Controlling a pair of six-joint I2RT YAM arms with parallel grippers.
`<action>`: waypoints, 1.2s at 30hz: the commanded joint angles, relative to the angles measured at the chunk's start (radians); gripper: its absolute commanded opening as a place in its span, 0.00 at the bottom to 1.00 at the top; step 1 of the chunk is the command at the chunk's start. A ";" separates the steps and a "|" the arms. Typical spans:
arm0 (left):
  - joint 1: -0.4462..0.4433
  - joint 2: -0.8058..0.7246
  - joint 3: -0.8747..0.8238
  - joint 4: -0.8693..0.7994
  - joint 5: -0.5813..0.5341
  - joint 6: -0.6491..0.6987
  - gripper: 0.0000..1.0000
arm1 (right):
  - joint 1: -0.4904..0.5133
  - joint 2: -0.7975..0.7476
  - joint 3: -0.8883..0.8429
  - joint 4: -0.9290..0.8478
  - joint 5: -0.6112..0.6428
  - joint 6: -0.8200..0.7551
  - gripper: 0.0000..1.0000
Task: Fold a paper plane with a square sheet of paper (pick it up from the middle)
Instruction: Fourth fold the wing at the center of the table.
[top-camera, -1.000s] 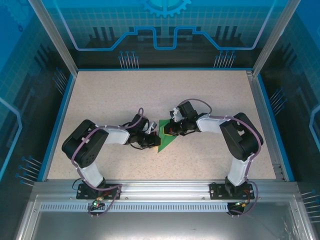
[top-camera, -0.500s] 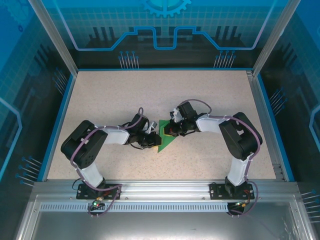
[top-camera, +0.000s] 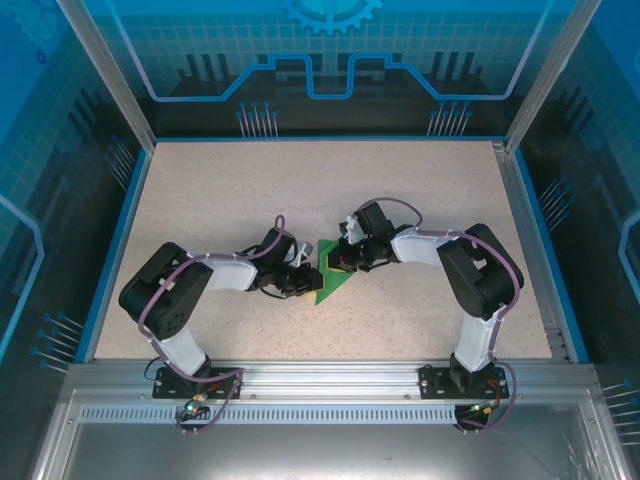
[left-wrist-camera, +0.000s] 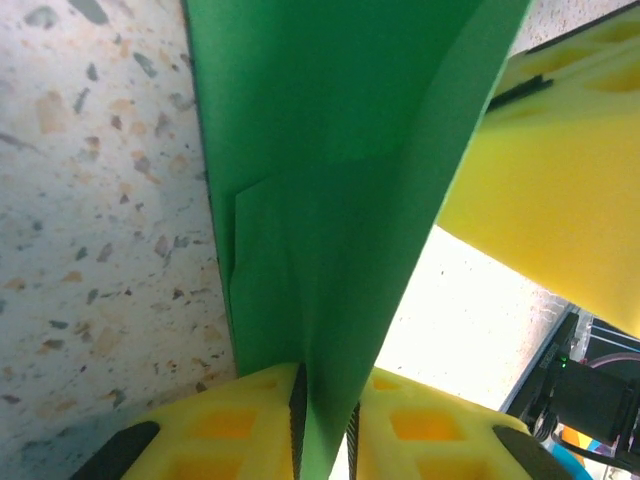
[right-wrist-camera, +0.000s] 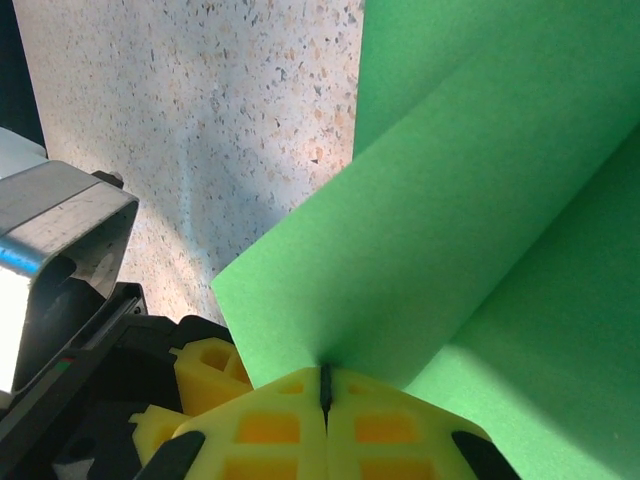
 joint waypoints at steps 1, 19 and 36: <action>0.007 -0.031 -0.012 0.021 -0.009 -0.017 0.21 | 0.012 0.010 0.019 -0.025 0.010 -0.009 0.05; 0.011 -0.007 -0.024 0.050 -0.003 -0.025 0.05 | 0.013 -0.016 0.019 -0.046 0.020 -0.012 0.07; 0.044 0.086 0.024 0.014 0.076 -0.029 0.03 | 0.011 0.004 0.041 0.046 -0.044 0.041 0.07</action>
